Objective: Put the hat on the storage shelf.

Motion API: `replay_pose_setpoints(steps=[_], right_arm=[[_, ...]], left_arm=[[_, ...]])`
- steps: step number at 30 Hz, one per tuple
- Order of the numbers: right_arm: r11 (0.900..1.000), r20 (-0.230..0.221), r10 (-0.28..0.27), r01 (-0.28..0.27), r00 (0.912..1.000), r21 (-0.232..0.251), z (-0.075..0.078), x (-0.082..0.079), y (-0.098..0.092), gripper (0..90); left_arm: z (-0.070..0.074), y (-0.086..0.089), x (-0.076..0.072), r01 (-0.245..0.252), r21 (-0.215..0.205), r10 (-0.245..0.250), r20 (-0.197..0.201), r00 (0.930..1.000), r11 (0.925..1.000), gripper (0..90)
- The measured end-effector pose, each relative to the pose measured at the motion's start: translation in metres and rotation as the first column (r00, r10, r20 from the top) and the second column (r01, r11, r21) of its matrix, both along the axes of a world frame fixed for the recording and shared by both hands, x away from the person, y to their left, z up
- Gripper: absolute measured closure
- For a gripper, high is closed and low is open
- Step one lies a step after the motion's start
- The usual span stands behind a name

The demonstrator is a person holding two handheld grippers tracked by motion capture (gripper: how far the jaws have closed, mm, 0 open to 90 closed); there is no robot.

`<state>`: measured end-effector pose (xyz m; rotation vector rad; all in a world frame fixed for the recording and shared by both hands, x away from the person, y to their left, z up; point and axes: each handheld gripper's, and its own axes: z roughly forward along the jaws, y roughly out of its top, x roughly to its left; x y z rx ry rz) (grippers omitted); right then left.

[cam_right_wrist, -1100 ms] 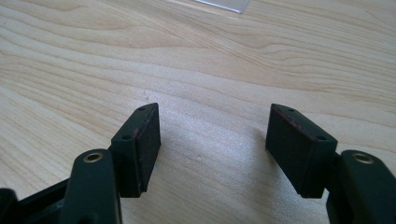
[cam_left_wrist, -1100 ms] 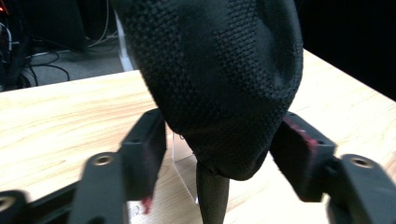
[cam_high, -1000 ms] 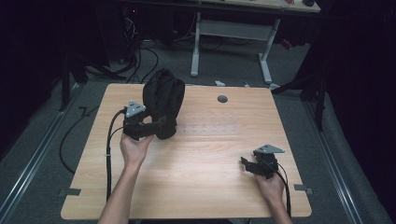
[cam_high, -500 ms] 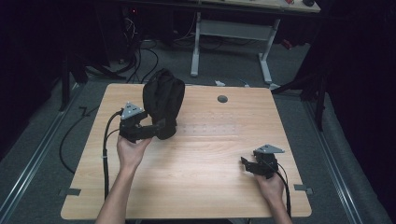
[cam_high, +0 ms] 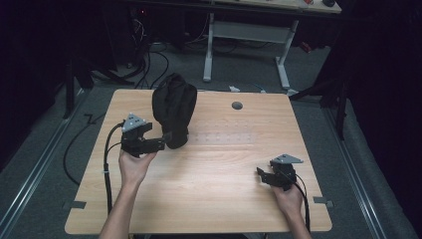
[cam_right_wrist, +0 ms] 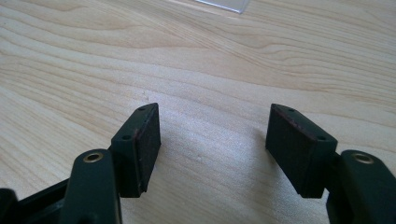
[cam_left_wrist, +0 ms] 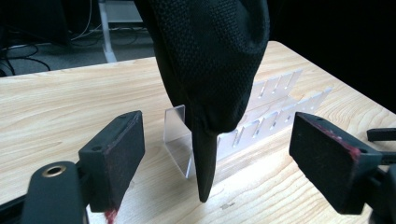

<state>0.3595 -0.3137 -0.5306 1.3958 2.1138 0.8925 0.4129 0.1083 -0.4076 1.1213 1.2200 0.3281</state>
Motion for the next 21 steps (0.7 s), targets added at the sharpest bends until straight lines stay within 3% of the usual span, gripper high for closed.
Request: replay_pose_setpoints(steps=[21], right_arm=[[1.000,0.000,0.000,0.000,1.0000,0.000,0.000,0.000,0.000,35.4]], left_arm=[[-0.018,0.019,-0.024,0.007,-0.019,-0.008,-0.019,0.9998,0.9998,18.7]])
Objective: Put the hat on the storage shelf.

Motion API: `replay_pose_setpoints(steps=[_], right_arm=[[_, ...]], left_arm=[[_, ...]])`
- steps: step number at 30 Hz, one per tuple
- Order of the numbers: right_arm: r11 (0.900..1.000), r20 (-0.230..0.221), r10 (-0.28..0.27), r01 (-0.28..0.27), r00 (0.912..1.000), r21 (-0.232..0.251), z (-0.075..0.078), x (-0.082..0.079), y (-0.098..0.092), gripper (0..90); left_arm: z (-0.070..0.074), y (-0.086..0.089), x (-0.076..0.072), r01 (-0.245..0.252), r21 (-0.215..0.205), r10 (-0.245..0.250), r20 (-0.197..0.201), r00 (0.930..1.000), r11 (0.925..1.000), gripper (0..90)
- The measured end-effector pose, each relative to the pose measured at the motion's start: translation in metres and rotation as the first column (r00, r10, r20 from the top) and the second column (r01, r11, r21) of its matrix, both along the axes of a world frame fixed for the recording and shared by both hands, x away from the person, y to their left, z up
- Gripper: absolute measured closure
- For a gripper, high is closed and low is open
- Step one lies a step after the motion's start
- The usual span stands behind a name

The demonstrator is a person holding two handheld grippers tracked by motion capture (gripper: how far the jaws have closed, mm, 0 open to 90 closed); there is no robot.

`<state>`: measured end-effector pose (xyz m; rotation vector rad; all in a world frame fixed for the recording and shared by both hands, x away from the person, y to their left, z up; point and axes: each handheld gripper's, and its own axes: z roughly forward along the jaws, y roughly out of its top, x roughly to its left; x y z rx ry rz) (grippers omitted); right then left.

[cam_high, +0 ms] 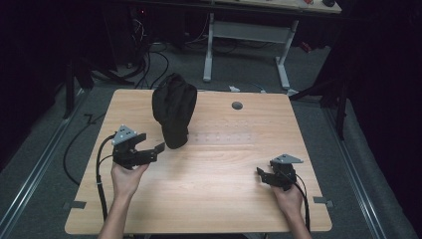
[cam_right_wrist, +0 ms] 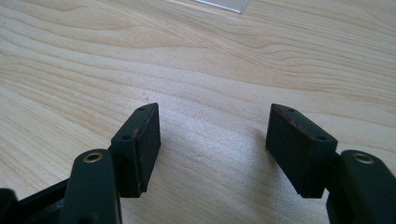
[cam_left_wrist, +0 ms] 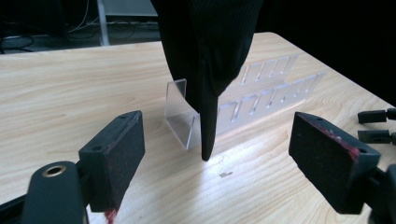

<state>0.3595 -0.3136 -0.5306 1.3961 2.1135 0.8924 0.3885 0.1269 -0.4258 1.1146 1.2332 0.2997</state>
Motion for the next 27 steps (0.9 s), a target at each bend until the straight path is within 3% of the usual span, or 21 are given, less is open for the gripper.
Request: replay_pose_setpoints(steps=[27], right_arm=[[1.000,0.000,-0.001,0.001,1.0000,0.001,0.000,0.000,0.000,35.4]], left_arm=[[-0.036,0.004,-0.019,0.019,-0.005,-0.019,-0.070,0.9974,0.9998,18.9]])
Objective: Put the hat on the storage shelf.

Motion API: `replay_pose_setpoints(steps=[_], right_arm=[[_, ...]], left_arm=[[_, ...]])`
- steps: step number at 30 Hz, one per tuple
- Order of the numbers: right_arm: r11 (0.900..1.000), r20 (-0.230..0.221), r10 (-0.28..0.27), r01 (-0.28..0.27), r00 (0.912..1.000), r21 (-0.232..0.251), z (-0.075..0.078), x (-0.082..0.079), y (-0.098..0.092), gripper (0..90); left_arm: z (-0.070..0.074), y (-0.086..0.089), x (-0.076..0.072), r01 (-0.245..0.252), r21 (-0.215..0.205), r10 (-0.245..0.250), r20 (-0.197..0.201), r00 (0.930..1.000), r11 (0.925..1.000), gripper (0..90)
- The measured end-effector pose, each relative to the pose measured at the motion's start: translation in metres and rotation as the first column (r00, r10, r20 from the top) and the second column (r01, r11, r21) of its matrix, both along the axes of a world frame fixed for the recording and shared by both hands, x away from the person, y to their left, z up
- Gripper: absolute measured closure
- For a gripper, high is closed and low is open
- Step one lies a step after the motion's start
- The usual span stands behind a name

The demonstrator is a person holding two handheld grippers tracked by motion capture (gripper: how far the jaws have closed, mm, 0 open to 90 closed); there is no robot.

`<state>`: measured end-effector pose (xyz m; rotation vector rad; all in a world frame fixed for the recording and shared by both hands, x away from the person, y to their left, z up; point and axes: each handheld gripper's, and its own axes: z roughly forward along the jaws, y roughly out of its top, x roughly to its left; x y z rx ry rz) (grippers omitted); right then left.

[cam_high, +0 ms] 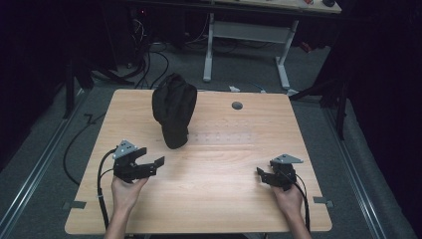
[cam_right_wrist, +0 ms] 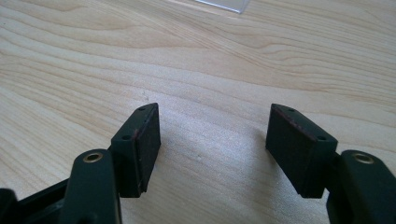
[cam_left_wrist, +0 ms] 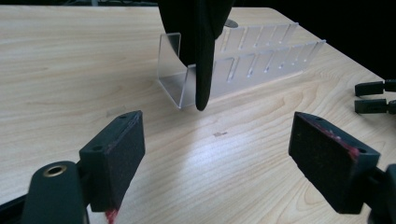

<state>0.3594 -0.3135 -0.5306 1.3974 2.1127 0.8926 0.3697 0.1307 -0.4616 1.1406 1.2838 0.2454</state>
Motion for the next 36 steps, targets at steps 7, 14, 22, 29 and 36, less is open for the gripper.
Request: replay_pose_setpoints(steps=[7,14,22,29,36], right_arm=[[1.000,-0.001,-0.001,0.001,1.0000,0.001,0.000,0.000,0.000,35.4],[1.000,-0.001,-0.001,0.001,1.0000,0.001,0.000,0.000,0.000,35.4],[1.000,-0.001,-0.001,0.001,1.0000,0.001,0.000,0.000,0.000,35.4],[1.000,-0.001,-0.002,0.002,1.0000,0.000,0.000,0.000,0.000,35.4],[1.000,0.000,-0.002,0.002,1.0000,0.000,0.000,0.000,0.000,35.4]], left_arm=[[-0.011,-0.001,-0.002,0.004,0.009,-0.003,-0.020,0.9998,1.0000,19.1],[-0.024,-0.001,-0.003,-0.004,0.019,0.005,-0.044,0.9990,0.9998,19.4],[-0.038,0.000,-0.001,-0.021,0.036,0.023,-0.074,0.9970,0.9992,19.1],[-0.050,-0.001,0.000,-0.016,0.066,0.023,-0.104,0.9943,0.9977,16.3],[-0.063,-0.003,0.001,-0.036,0.108,0.047,-0.106,0.9933,0.9935,15.7]])
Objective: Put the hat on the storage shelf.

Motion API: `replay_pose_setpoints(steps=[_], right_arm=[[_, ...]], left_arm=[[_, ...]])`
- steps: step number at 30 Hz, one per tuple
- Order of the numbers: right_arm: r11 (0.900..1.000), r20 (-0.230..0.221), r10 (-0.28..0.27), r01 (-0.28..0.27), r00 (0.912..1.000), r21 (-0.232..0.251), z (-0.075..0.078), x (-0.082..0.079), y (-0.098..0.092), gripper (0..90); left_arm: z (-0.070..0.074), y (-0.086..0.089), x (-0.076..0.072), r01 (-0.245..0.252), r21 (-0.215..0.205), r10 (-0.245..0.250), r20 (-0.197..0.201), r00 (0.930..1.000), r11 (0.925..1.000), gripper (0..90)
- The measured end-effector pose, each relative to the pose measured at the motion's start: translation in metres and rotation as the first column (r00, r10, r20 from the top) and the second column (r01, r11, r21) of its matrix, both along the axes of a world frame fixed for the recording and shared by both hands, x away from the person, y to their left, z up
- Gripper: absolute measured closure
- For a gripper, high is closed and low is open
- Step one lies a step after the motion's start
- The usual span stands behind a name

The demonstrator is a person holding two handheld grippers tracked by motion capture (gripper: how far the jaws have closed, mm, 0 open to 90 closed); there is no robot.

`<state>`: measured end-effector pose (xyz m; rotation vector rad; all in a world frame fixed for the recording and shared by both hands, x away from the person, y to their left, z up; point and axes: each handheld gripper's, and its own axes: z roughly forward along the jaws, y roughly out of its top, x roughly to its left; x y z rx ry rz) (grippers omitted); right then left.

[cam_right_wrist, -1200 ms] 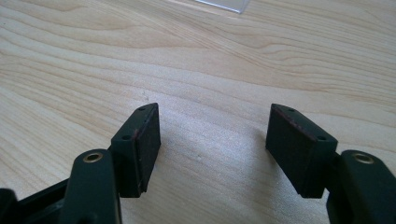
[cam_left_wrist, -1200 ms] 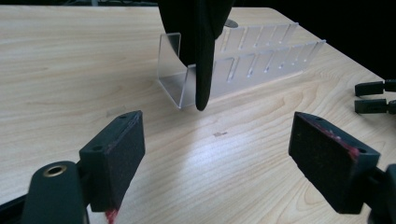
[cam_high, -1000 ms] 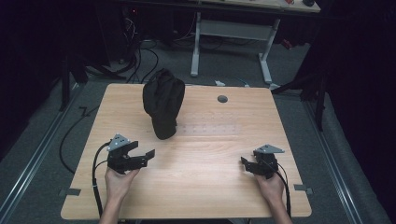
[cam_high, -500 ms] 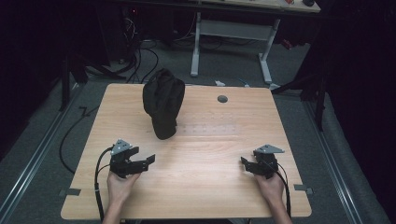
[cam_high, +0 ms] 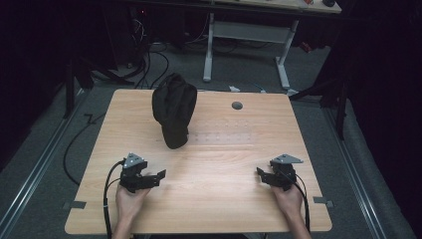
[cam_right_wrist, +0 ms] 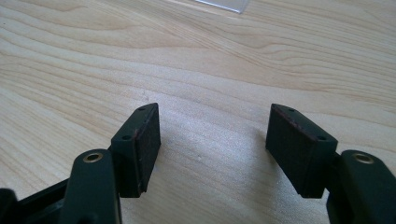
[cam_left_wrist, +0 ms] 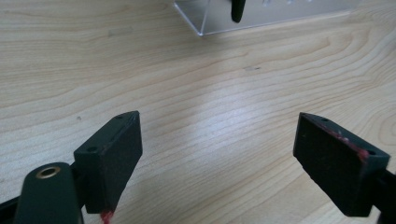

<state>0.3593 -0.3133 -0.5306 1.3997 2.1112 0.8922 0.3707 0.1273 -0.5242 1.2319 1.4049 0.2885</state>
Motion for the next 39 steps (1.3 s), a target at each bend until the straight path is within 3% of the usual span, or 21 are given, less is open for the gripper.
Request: replay_pose_setpoints(steps=[14,22,27,32,39], right_arm=[[1.000,0.000,0.000,0.000,1.0000,0.000,0.000,0.000,0.000,35.4],[1.000,0.000,0.000,0.000,1.0000,0.000,0.000,0.000,0.000,35.4],[1.000,0.000,0.000,0.000,1.0000,0.000,0.000,0.000,0.000,35.3],[1.000,0.001,0.001,-0.001,1.0000,-0.001,0.000,0.000,0.000,35.4],[1.000,0.001,0.001,-0.001,1.0000,-0.002,0.000,0.000,0.000,35.4]], left_arm=[[-0.016,-0.002,0.001,-0.039,0.054,0.039,0.006,0.9992,0.9977,15.4],[-0.016,-0.003,0.002,-0.065,0.059,0.064,0.016,0.9978,0.9962,15.5],[-0.020,-0.008,0.002,-0.059,0.117,0.059,0.005,0.9983,0.9914,15.6],[-0.024,-0.016,0.002,-0.059,0.212,0.057,0.017,0.9982,0.9755,15.5],[-0.024,-0.016,0.002,-0.063,0.213,0.061,0.017,0.9980,0.9750,15.6]])
